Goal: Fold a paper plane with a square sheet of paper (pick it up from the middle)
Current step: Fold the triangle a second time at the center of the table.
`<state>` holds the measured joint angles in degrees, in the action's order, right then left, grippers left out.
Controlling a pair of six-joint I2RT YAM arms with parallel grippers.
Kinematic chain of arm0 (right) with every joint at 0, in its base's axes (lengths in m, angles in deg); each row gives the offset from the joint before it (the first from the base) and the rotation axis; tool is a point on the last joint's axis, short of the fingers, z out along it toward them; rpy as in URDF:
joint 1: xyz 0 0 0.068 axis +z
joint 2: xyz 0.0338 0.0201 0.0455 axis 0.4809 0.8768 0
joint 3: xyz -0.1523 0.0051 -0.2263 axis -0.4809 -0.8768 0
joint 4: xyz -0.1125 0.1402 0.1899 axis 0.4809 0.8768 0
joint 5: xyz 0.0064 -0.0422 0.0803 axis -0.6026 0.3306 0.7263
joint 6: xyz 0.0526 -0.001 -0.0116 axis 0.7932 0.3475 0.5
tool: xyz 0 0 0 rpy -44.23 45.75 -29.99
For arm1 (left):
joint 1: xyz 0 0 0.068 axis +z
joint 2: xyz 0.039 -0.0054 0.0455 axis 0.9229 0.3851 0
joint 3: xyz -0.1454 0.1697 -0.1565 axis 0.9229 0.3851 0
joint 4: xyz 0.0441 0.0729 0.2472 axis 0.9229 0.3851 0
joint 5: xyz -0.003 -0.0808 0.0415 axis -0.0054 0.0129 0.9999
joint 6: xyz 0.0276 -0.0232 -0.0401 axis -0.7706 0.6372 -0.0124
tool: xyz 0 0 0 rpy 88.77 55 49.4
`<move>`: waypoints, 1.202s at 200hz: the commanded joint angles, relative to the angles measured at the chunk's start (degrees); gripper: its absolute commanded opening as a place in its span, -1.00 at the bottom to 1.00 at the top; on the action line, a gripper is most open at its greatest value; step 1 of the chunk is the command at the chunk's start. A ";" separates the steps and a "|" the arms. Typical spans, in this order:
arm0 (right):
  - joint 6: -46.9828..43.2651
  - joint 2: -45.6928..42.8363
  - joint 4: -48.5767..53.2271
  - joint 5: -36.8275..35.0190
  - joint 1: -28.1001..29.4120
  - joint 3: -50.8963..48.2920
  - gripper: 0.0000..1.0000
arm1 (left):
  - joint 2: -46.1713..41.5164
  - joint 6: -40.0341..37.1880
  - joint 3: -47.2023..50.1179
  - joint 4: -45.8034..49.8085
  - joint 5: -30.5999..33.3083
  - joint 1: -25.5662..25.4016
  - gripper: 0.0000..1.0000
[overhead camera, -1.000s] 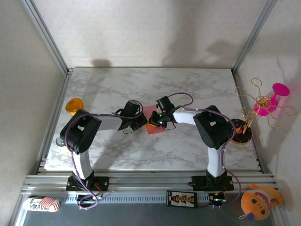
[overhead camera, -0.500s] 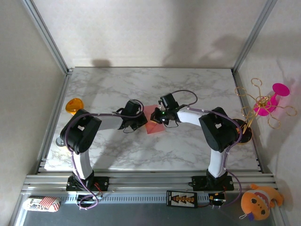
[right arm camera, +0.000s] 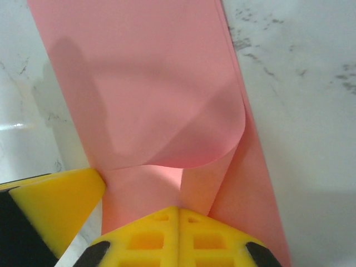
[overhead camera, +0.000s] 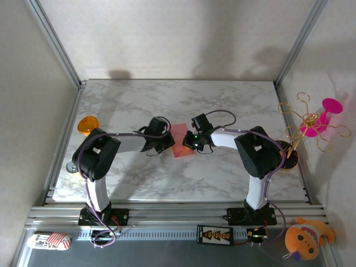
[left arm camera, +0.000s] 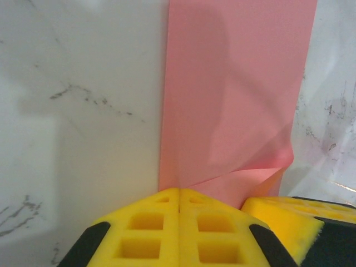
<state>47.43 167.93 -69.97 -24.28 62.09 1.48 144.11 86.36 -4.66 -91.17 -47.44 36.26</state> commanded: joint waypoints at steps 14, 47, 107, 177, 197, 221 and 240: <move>1.31 2.38 3.22 -3.13 -0.38 -1.70 -0.93 | 0.09 -0.69 -2.71 1.96 0.24 -0.37 -1.00; 1.52 3.05 3.87 -3.27 -0.33 -2.08 -0.93 | -3.38 -0.24 -3.28 2.06 -0.71 -0.89 -0.90; 1.31 3.31 4.42 -3.40 -0.38 -2.22 -0.93 | -6.02 1.62 -1.53 5.05 -1.66 -5.11 -0.85; 1.31 3.84 4.87 -3.26 -0.38 -2.14 -0.94 | -4.58 1.90 0.27 7.07 -0.88 -7.40 -0.92; 1.40 4.01 4.86 -3.23 -0.38 -2.18 -0.94 | -4.32 2.07 1.09 6.87 -0.80 -7.49 -0.93; 1.44 4.19 4.95 -3.22 -0.38 -2.06 -0.94 | -4.32 2.44 2.23 6.25 -0.80 -7.49 -0.94; 1.48 4.36 5.04 -3.16 -0.38 -2.00 -0.94 | -4.32 2.52 2.77 6.10 -0.62 -7.49 -0.94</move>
<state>48.53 168.19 -70.36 -24.19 62.00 1.22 139.28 88.09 -2.89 -85.73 -48.12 28.91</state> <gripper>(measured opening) 0.055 0.046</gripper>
